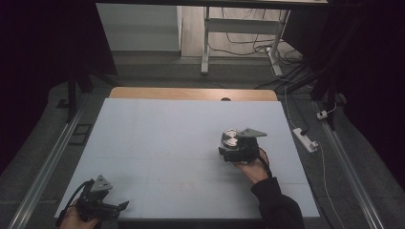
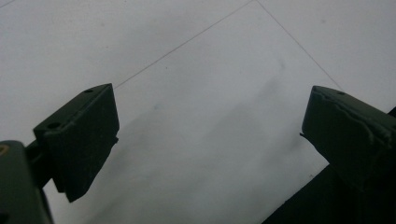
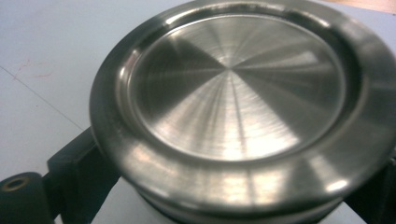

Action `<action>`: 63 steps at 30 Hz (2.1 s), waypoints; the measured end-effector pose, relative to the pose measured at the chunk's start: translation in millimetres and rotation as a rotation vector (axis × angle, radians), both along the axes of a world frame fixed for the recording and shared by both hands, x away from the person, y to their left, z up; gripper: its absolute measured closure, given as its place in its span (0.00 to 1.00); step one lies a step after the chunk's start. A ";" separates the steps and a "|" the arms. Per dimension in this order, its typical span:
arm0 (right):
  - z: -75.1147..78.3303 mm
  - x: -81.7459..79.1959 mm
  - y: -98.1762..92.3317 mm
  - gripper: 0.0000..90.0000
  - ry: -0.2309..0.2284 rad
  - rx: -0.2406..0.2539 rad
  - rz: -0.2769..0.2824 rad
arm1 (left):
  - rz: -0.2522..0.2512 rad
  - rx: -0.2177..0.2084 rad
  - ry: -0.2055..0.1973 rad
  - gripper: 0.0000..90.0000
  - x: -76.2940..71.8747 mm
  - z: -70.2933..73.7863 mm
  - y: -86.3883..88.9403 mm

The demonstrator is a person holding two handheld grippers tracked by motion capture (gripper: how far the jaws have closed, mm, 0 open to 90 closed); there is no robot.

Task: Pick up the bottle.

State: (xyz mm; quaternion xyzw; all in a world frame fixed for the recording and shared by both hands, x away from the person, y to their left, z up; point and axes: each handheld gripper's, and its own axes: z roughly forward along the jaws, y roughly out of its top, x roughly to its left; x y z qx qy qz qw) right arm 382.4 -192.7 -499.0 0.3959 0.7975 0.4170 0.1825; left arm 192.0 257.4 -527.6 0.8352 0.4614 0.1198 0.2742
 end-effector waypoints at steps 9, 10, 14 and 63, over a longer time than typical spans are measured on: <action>1.3 0.5 -0.2 0.12 0.001 -0.024 0.004 | -0.004 0.002 -0.001 0.05 -0.3 0.1 -0.2; 1.2 0.6 -0.3 0.14 -0.003 -0.027 0.002 | -0.004 0.003 -0.001 0.05 -0.3 0.2 -0.2; 1.6 0.2 0.6 0.15 -0.005 -0.034 -0.005 | -0.003 0.003 -0.002 0.05 -0.3 0.0 -0.5; 23.3 -36.2 32.4 0.16 -0.077 -0.035 0.242 | 0.009 -0.051 0.004 0.05 0.5 0.7 4.8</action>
